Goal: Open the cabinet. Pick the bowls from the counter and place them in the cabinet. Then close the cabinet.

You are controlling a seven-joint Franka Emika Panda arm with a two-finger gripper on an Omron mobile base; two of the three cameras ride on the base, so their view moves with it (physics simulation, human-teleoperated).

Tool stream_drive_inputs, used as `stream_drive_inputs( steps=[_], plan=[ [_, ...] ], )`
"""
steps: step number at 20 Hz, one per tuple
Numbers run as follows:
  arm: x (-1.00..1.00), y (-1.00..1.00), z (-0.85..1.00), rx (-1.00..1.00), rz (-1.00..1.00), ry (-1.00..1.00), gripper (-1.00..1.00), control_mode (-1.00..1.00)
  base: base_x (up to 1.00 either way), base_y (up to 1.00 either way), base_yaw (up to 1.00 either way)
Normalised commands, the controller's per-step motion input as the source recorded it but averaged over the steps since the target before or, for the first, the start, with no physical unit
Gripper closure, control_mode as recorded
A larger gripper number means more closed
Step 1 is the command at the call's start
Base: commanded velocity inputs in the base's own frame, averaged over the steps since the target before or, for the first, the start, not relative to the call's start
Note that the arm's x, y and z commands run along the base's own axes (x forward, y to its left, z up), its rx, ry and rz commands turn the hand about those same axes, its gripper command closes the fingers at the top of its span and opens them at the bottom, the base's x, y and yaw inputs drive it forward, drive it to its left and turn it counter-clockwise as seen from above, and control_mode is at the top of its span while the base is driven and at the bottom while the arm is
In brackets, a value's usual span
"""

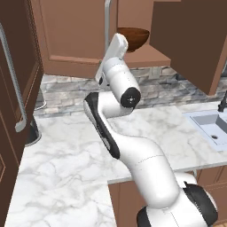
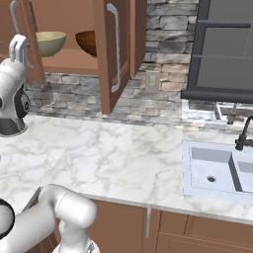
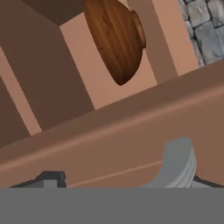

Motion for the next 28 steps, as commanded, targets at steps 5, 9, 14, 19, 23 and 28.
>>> stream_drive_inputs(
  steps=[5,9,14,19,23,28],
  plan=[
    [1.0,0.0,0.0,0.02,0.0,0.03,-1.0,-1.0,0.0,0.0,0.0],
    [1.0,0.0,0.0,0.03,0.0,0.03,-1.0,-1.0,0.0,0.0,0.0],
    [1.0,0.0,0.0,0.0,0.0,0.04,-1.0,-1.0,0.0,0.0,0.0],
    [1.0,0.04,-0.02,0.0,0.0,0.06,-1.0,-1.0,0.0,0.0,0.0],
    [0.6,0.06,0.0,0.0,0.0,0.0,-1.0,-1.0,0.0,0.0,0.0],
    [-0.18,-0.15,0.0,0.01,0.0,0.0,-1.0,-1.0,0.0,0.0,0.0]
  ],
)
